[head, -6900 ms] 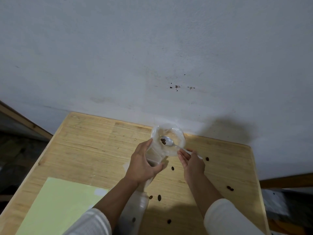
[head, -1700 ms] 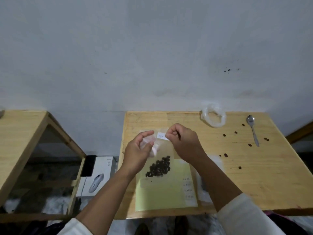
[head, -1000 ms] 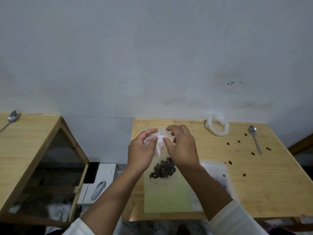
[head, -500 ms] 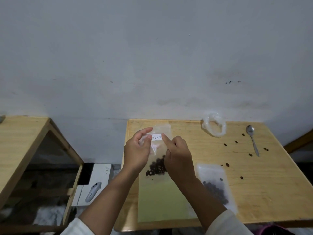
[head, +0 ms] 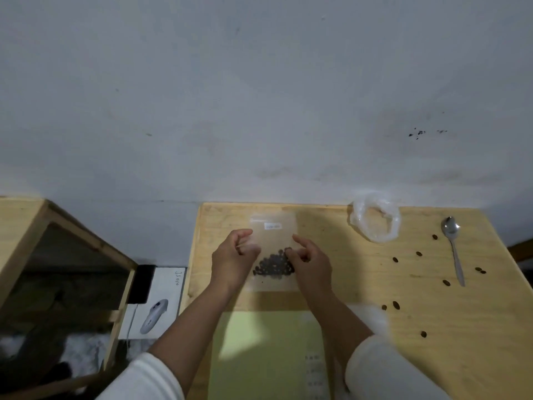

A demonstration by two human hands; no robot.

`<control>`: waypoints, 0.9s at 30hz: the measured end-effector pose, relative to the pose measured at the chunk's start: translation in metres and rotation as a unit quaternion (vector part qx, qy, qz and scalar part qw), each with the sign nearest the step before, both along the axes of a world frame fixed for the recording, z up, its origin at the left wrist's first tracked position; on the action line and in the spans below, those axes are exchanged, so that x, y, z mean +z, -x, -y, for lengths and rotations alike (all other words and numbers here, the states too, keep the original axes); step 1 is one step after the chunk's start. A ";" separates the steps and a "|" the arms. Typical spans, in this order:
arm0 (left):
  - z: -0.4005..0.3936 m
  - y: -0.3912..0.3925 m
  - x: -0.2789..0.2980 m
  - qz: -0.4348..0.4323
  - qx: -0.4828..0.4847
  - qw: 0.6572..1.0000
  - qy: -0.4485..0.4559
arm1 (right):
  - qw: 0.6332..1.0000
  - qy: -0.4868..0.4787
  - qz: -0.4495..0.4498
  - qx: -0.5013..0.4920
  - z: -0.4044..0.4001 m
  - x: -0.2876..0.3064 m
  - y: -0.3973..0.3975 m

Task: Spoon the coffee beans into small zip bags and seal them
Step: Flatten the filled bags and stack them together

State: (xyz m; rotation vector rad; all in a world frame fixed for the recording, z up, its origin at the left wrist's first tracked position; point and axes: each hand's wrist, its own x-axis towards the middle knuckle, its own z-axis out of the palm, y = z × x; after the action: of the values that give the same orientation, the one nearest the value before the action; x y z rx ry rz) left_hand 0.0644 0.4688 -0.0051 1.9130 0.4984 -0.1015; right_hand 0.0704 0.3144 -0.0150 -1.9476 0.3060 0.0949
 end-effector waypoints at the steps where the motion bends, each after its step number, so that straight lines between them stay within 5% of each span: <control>1: 0.003 -0.003 -0.006 -0.006 -0.003 1.000 -0.016 | 1.000 0.012 -0.013 0.005 0.001 -0.006 -0.008; 9: 0.011 -0.015 -0.034 -0.054 -0.102 0.966 -0.233 | 0.981 0.162 -0.021 0.107 -0.001 -0.047 -0.029; 12: 0.015 -0.011 -0.039 -0.041 -0.159 0.940 -0.299 | 0.948 0.258 0.034 0.185 0.000 -0.054 -0.022; 19: 0.014 -0.007 -0.055 -0.044 -0.230 0.897 -0.375 | 0.836 0.443 0.120 0.300 0.002 -0.037 -0.008; 27: 0.038 0.019 -0.030 0.049 -0.289 0.877 -0.382 | 0.813 0.515 0.052 0.267 0.038 -0.028 0.031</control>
State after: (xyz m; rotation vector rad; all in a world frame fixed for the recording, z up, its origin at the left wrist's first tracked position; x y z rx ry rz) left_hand 0.0452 0.4307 -0.0349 2.7843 -0.1690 -0.2158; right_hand 0.0391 0.2760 -0.0431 -3.0699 -0.3808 0.2203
